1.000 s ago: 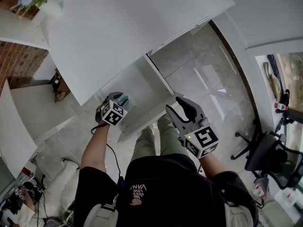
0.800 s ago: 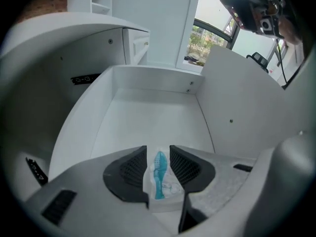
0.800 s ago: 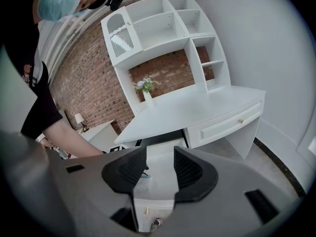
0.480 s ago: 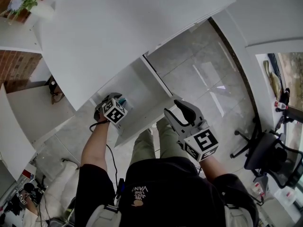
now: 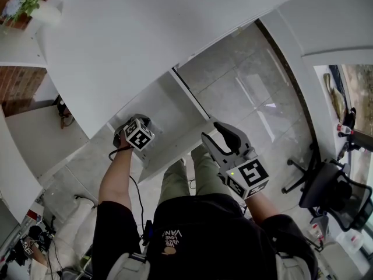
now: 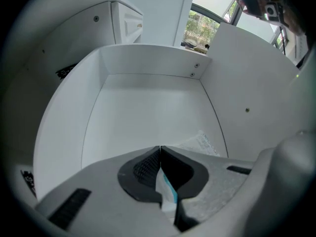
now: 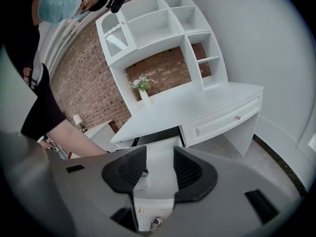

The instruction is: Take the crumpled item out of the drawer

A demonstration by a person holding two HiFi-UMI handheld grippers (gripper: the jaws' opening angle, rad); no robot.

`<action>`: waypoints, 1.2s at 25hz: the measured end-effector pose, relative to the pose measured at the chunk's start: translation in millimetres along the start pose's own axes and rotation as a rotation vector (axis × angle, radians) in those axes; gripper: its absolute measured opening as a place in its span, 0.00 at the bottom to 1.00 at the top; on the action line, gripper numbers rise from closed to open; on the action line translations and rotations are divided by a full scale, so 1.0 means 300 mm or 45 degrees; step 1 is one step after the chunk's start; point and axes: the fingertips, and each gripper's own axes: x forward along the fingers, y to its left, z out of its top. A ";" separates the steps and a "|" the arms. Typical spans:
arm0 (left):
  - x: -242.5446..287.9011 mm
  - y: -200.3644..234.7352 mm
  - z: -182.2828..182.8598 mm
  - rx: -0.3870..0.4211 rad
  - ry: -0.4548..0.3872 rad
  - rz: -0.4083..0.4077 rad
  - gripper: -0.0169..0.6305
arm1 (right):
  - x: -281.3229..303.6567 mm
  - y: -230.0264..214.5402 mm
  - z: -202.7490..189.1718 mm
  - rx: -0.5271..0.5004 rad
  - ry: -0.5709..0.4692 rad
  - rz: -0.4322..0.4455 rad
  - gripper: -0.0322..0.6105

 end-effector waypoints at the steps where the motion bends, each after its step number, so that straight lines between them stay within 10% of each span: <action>1: -0.002 0.001 0.004 0.003 -0.002 0.001 0.04 | 0.002 0.002 -0.003 0.002 -0.011 0.007 0.30; 30: -0.511 -0.071 0.198 -0.134 -0.542 0.248 0.04 | -0.143 0.246 0.004 -0.009 -0.211 -0.076 0.29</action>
